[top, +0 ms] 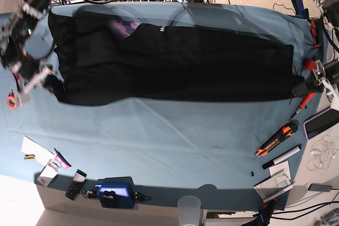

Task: Layout the t-shirt on the table in an organized manner, then fold the t-shirt properly
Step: 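Fold the shirt lengthwise, pulling its side over toward the collar with both grippers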

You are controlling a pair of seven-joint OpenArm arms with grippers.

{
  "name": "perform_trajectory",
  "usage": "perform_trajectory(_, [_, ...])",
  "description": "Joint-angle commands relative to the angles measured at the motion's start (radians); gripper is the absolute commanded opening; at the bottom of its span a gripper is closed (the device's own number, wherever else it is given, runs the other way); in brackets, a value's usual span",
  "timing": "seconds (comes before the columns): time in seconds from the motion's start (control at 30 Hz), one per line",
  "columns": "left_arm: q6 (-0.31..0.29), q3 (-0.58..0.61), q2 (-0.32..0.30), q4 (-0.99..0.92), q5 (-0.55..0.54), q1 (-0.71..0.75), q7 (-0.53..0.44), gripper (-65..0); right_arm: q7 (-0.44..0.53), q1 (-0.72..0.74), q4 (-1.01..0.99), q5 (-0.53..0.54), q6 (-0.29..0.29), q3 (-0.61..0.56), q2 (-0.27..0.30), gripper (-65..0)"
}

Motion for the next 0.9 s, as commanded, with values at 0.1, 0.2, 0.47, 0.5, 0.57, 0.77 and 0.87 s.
perform_trajectory(0.1, [-0.019,-0.008,-0.027,0.017,-0.028,-0.011,-0.01,-65.0,0.024,-0.036,0.019,0.063,0.001,0.052,0.023,-65.0])
perform_trajectory(0.2, [-0.019,-0.007,-0.027,0.017,-0.027,-0.012,-0.01,-65.0,0.024,-0.072,0.019,0.066,0.001,0.076,0.023,-65.0])
perform_trajectory(0.47, [-0.069,-0.004,0.002,0.017,0.076,-0.012,-0.01,-65.0,0.024,-0.148,0.019,-0.036,0.001,0.121,0.023,-65.0])
perform_trajectory(0.5, [-0.068,-0.004,0.009,0.017,0.098,-0.012,-0.01,-65.0,0.024,-0.149,0.019,-0.077,0.001,0.121,0.021,-65.0])
perform_trajectory(0.57, [-0.068,-0.005,0.021,0.017,0.134,-0.011,-0.01,-65.0,0.024,-0.148,0.019,-0.159,0.001,0.12,0.018,-65.0])
perform_trajectory(0.77, [-0.068,-0.005,0.025,0.017,0.156,-0.012,-0.01,-65.0,0.04,-0.148,0.019,-0.224,0.001,0.121,0.018,-65.0])
perform_trajectory(0.87, [-0.068,-0.005,0.025,0.017,0.212,-0.012,-0.01,-65.0,0.069,-0.148,0.019,-0.276,0.001,0.12,0.018,-65.0])
